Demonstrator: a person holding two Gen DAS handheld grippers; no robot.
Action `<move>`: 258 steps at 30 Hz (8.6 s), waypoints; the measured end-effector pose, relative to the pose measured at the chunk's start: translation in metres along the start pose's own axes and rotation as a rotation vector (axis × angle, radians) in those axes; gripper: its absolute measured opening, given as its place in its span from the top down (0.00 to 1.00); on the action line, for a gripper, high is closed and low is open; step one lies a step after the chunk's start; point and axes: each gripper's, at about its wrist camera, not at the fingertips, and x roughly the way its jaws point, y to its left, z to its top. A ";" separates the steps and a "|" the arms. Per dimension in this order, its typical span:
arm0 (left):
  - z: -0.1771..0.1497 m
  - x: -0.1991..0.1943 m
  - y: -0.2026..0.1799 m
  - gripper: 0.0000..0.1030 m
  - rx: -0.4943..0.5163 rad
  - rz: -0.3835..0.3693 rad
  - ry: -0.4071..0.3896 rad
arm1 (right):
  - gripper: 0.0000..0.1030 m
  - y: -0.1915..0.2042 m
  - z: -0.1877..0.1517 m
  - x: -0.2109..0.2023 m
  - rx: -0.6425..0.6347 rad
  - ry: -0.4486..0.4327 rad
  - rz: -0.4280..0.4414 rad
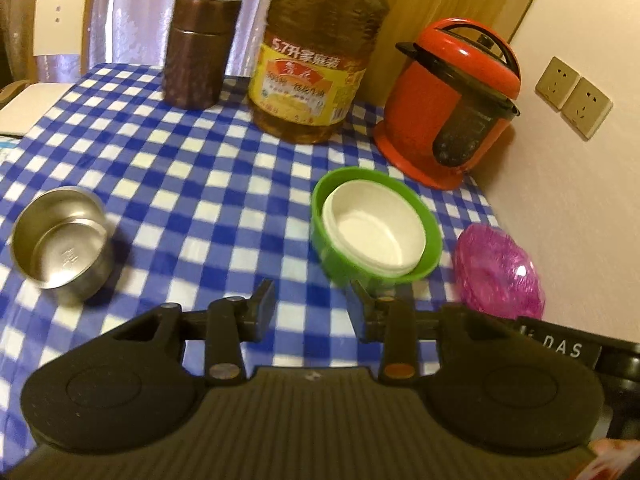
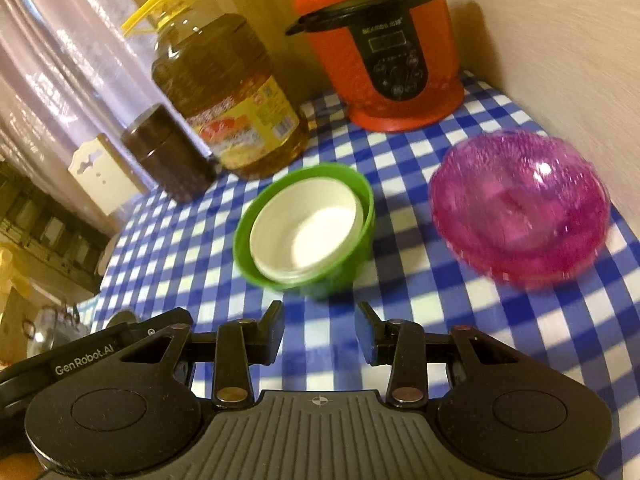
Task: Organize plates and bowls
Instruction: 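Open both grippers and pull back from the green bowl, then move both grippers toward the steel bowl, then close the left gripper on the steel bowl rim while the right gripper grips it too, then lift the steel bowl and carry it toward the green bowl, then lower the steel bowl into the green bowl over the cream container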
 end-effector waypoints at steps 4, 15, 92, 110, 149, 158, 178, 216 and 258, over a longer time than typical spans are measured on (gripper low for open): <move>-0.015 -0.020 0.008 0.66 0.001 0.019 0.012 | 0.62 0.007 -0.020 -0.012 -0.001 0.012 0.005; -0.038 -0.066 0.040 0.64 -0.017 0.076 -0.003 | 0.62 0.032 -0.057 -0.029 -0.020 0.047 0.017; 0.013 0.017 0.251 0.68 -0.132 0.197 -0.066 | 0.59 0.195 -0.061 0.190 -0.232 0.146 0.224; 0.016 0.031 0.248 0.90 -0.092 0.220 -0.034 | 0.85 0.202 -0.062 0.206 -0.235 0.161 0.227; -0.056 -0.016 0.083 0.92 0.065 0.055 0.098 | 0.97 0.062 -0.093 0.063 -0.133 0.160 0.079; -0.067 -0.019 0.044 0.92 0.103 0.016 0.134 | 0.97 0.029 -0.089 0.024 -0.070 0.143 0.049; -0.064 -0.020 -0.007 0.92 0.125 -0.059 0.153 | 0.97 -0.012 -0.073 -0.025 -0.040 0.081 0.026; 0.010 -0.002 -0.050 0.92 0.080 -0.160 0.139 | 0.96 -0.019 0.021 -0.048 -0.095 0.012 0.005; 0.090 0.078 -0.034 0.92 0.044 -0.121 0.145 | 0.96 -0.003 0.108 0.037 -0.150 0.035 0.001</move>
